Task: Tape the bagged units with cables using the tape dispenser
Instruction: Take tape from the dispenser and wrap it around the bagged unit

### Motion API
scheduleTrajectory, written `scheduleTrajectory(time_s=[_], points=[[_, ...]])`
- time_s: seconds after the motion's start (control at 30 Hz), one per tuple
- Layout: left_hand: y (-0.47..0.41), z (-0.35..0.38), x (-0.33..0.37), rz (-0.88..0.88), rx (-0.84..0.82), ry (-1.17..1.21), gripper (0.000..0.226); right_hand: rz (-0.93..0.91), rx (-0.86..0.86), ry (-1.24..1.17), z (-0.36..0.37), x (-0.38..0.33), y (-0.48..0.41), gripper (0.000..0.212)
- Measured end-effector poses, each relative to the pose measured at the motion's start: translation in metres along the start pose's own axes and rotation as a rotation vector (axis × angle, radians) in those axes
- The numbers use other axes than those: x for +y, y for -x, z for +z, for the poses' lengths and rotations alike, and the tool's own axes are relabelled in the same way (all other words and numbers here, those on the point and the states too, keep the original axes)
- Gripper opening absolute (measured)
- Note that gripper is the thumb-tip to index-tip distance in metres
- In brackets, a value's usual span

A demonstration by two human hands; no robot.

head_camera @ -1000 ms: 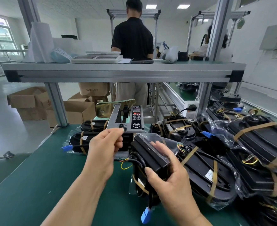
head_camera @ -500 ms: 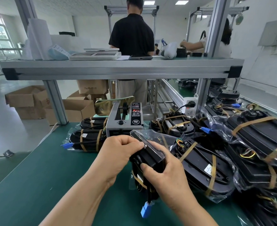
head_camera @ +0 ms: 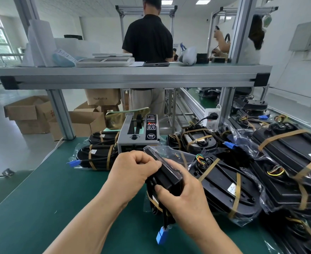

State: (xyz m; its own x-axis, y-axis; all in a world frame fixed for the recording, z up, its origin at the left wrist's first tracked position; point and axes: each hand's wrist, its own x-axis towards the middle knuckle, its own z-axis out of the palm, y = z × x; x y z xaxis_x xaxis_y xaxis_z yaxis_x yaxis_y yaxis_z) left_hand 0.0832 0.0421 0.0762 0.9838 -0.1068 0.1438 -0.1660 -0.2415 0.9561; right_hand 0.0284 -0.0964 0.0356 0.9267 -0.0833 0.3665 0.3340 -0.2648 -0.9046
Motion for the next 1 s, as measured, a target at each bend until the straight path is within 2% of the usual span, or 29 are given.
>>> scheduleTrajectory(time_s=[0.1, 0.23, 0.43, 0.57, 0.63, 0.87, 1.0], points=[[-0.001, -0.002, -0.002, -0.008, -0.001, -0.001, 0.018, 0.011, -0.006, -0.005, -0.001, 0.000, 0.001, 0.052], [-0.006, -0.003, -0.007, -0.081, 0.090, 0.044, 0.034, 0.023, -0.017, 0.007, 0.000, 0.000, 0.004, 0.052], [-0.012, -0.001, -0.021, -0.112, 0.132, 0.181, 0.026, 0.036, -0.020, -0.008, 0.000, 0.001, 0.003, 0.053], [-0.008, 0.001, -0.019, -0.119, 0.099, 0.149, 0.069, 0.042, -0.020, -0.028, -0.001, 0.004, 0.004, 0.054], [-0.009, 0.000, -0.018, -0.106, 0.081, 0.108, 0.077, 0.037, -0.013, -0.034, -0.001, 0.004, 0.004, 0.053], [-0.012, -0.005, -0.015, -0.075, 0.049, 0.092, 0.061, 0.032, -0.020, -0.047, -0.007, 0.004, 0.005, 0.051], [-0.010, -0.006, -0.016, -0.067, 0.048, 0.121, 0.057, 0.107, -0.157, -0.069, -0.024, -0.014, -0.003, 0.044]])
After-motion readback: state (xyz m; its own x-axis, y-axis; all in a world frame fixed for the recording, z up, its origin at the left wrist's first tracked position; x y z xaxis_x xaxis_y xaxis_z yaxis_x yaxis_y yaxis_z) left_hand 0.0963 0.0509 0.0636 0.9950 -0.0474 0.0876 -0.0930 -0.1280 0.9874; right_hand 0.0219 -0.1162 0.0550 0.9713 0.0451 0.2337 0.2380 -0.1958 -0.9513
